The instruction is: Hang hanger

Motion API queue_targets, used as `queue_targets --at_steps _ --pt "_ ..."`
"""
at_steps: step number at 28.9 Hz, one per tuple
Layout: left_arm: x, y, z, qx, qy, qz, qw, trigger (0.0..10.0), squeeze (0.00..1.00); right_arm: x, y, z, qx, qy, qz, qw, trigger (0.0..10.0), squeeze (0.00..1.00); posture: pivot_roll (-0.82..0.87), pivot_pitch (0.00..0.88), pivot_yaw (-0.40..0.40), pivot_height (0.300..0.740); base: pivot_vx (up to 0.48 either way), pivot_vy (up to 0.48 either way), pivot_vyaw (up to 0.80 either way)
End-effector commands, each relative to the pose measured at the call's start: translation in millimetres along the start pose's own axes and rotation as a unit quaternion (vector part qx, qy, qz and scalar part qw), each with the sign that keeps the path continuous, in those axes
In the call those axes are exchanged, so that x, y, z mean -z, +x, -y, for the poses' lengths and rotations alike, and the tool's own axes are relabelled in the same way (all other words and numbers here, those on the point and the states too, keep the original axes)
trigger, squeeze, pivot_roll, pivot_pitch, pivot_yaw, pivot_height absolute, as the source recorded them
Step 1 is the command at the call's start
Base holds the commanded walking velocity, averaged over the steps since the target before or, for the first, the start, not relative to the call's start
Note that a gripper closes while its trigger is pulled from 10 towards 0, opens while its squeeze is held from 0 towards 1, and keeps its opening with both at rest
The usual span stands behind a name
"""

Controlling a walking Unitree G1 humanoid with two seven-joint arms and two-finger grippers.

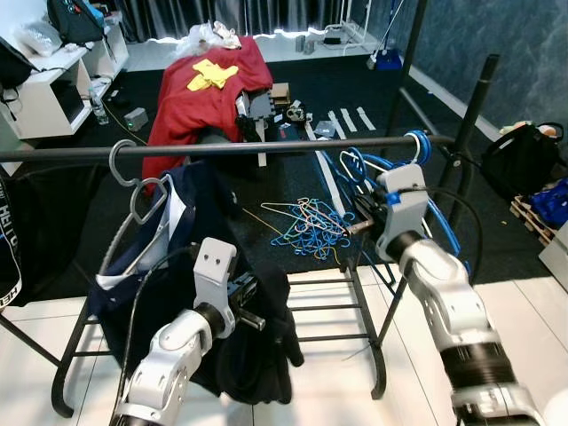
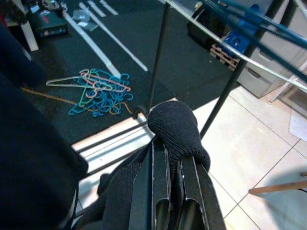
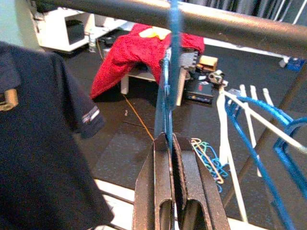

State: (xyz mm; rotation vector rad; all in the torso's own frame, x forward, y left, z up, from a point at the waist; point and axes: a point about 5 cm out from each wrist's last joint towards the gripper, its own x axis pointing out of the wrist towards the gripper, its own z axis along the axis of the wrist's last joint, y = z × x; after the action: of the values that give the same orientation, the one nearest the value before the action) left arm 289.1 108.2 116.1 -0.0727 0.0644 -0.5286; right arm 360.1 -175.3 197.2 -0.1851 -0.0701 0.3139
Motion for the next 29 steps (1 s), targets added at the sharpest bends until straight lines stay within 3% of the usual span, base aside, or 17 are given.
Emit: queue_targets --at_steps 1,21,24,29 --pt "-4.8 -3.3 -1.5 0.004 0.014 0.012 1.000 10.0 0.00 1.5 1.1 0.8 -0.002 -0.003 0.001 1.000 10.0 0.00 0.00 0.102 0.046 0.740 0.000 0.000 0.00" --pt "0.6 -16.2 -1.7 0.005 0.017 -0.002 1.000 10.0 0.00 -27.0 34.6 13.1 -0.015 -0.001 0.010 1.000 10.0 0.00 0.03 0.112 0.040 0.740 0.000 0.000 0.00" --pt "-0.4 -16.8 -2.9 0.011 0.023 -0.007 1.000 10.0 0.00 -30.8 44.5 19.1 -0.018 0.008 -0.018 1.000 10.0 0.00 0.04 0.107 0.044 0.740 0.000 0.000 0.00" --pt "-1.0 -16.9 -3.3 0.012 0.024 -0.007 1.000 10.0 0.00 -30.6 47.5 20.8 -0.020 0.014 -0.032 0.999 10.0 0.00 0.05 0.110 0.043 0.740 0.000 0.000 0.00"
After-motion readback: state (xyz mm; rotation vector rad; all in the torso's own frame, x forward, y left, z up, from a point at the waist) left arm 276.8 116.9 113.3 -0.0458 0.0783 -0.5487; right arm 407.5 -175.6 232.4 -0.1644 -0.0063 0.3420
